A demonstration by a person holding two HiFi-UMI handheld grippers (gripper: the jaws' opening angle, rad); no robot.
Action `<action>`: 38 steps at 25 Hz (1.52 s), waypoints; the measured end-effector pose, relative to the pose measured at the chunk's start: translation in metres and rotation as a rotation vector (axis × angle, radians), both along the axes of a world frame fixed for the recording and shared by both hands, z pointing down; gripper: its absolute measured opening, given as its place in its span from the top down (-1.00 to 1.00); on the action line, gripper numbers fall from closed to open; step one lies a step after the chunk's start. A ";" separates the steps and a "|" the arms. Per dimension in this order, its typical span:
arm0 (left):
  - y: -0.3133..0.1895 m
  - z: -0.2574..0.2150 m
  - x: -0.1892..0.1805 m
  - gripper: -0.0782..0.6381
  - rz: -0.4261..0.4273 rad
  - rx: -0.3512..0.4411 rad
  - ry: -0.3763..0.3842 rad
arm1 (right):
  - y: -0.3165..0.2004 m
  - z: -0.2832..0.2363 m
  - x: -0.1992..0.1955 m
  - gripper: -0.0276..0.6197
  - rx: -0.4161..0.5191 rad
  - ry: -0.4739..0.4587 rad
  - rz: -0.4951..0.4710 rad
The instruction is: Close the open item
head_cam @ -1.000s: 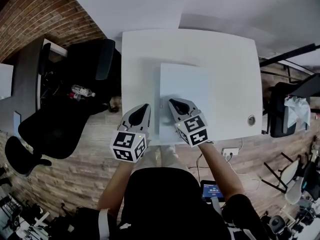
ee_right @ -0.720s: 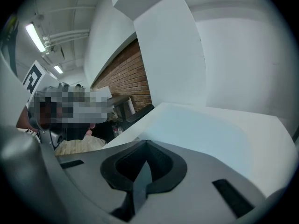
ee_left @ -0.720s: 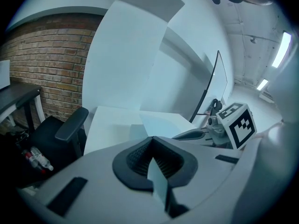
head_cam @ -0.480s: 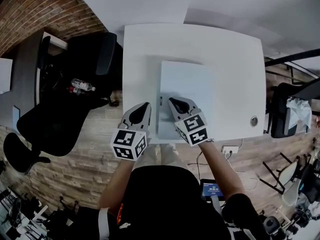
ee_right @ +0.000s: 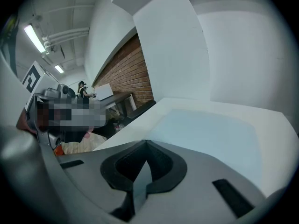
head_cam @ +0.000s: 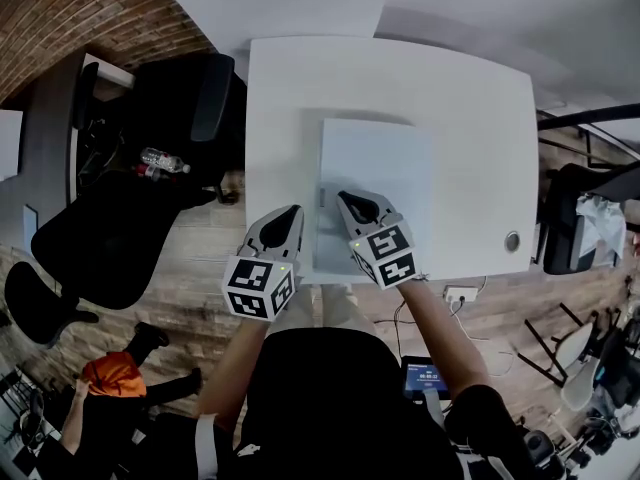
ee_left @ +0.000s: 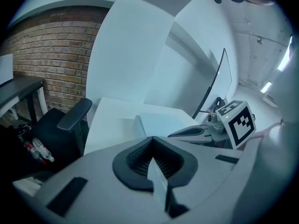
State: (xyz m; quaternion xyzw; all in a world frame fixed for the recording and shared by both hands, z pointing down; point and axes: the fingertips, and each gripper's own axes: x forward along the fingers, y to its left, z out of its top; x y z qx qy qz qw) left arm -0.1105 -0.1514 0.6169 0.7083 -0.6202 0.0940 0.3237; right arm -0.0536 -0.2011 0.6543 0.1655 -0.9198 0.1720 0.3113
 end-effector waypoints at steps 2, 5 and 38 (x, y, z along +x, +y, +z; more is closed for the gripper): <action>0.001 0.001 -0.001 0.76 -0.004 -0.004 0.003 | 0.001 0.000 -0.003 0.80 0.000 0.003 -0.007; 0.000 0.002 -0.001 0.76 -0.003 -0.007 0.005 | 0.002 0.002 -0.005 0.80 0.010 0.013 -0.020; 0.011 0.020 -0.007 0.76 -0.018 -0.035 0.038 | 0.014 0.023 -0.021 0.80 0.153 0.204 -0.156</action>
